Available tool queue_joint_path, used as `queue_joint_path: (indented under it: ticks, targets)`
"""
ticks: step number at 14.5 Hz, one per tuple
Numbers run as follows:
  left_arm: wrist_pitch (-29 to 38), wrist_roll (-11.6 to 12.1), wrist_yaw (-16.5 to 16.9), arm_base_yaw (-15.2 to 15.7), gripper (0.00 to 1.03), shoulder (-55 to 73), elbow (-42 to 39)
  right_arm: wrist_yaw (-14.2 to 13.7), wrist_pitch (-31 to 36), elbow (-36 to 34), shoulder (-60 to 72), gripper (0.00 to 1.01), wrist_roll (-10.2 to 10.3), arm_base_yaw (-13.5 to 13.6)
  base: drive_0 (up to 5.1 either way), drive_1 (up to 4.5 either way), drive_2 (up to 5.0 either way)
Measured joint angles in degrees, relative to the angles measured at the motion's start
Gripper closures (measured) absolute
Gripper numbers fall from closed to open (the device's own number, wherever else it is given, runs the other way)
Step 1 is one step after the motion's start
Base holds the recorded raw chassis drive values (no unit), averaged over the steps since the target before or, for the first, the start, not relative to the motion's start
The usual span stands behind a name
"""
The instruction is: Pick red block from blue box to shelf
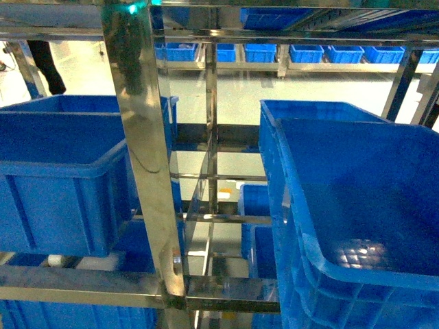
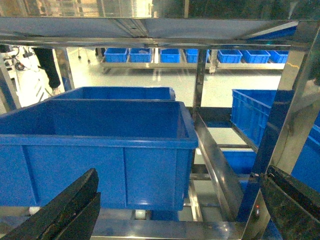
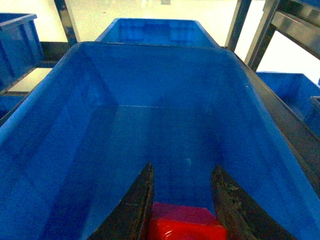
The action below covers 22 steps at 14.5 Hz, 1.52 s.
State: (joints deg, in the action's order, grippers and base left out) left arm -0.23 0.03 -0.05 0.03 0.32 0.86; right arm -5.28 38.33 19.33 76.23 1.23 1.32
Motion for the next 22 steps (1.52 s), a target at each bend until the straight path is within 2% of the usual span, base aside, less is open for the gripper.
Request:
queue_joint_path:
  ticks: [1,5,11,12,13,14,15,17,19,20,22]
  targets:
    - [0.0,0.0,0.02,0.0,0.05,0.0,0.0,-0.98,4.15,2.67,6.51,0.61,0.17,1.49,0.0,0.0,0.0]
    - [-0.02,0.0,0.0,-0.02,0.05,0.0,0.0,-4.0,4.52,1.97,8.07,0.46,0.44,3.28,0.0,0.0,0.0]
    - [0.0,0.0,0.0,0.0,0.05,0.0,-0.02,-9.57,7.13,-1.92,0.39,0.22,0.48,4.85,0.0,0.0,0.0]
    - [0.0,0.0,0.0,0.0,0.05,0.0,0.0,-11.17,8.94,-4.33,-3.43,0.13,0.57,6.03,0.0,0.0,0.0]
    - [-0.04,0.0,0.04,0.0,0.05,0.0,0.0,-12.83,7.08,-7.63,-8.39,0.03,0.55,8.87,0.0,0.0,0.0]
    - [-0.02,0.0,0.02,0.0,0.05,0.0,0.0,-13.51,8.24,-11.19,-11.41,0.03,0.15,12.28,0.0,0.0,0.0]
    - [-0.02,0.0,0.09,-0.02,0.05,0.0,0.0,-9.33,18.16,-16.48,-12.15,0.15,-0.46,13.73,0.0,0.0,0.0]
    - [-0.04,0.0,-0.11,-0.04,0.05,0.0,-0.02,-6.99,11.28,-17.53,-22.05,0.37,-0.87,10.62,0.0,0.0,0.0]
    - [0.0,0.0,0.02,-0.04,0.05,0.0,0.0,-5.01,6.75,-17.62,-29.42,0.55,-0.9,8.61,0.0,0.0,0.0]
    - [-0.04,0.0,0.02,-0.04,0.05,0.0,0.0,-3.52,3.08,-18.12,-33.0,0.7,-0.87,7.23,0.0,0.0,0.0]
    - [-0.07,-0.02,0.0,-0.04,0.05,0.0,0.0,-1.97,-1.03,-18.58,-37.22,0.88,-0.9,5.77,0.0,0.0,0.0]
